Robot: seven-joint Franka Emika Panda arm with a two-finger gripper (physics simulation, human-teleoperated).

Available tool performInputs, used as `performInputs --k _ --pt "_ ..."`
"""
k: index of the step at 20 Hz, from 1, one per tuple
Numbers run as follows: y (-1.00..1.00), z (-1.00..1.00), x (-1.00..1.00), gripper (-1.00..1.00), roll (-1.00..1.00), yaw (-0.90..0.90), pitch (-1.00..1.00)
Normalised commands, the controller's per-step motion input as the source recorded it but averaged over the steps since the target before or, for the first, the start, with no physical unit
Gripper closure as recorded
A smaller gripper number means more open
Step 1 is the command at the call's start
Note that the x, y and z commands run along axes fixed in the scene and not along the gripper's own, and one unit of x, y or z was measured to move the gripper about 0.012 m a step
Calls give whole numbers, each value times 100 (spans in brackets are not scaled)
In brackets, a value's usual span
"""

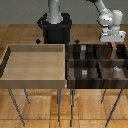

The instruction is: Place the box of cereal into the appropriate compartment.

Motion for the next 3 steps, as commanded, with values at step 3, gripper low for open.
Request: performInputs --k 3 --pt "0 0 0 -100 0 0 0"
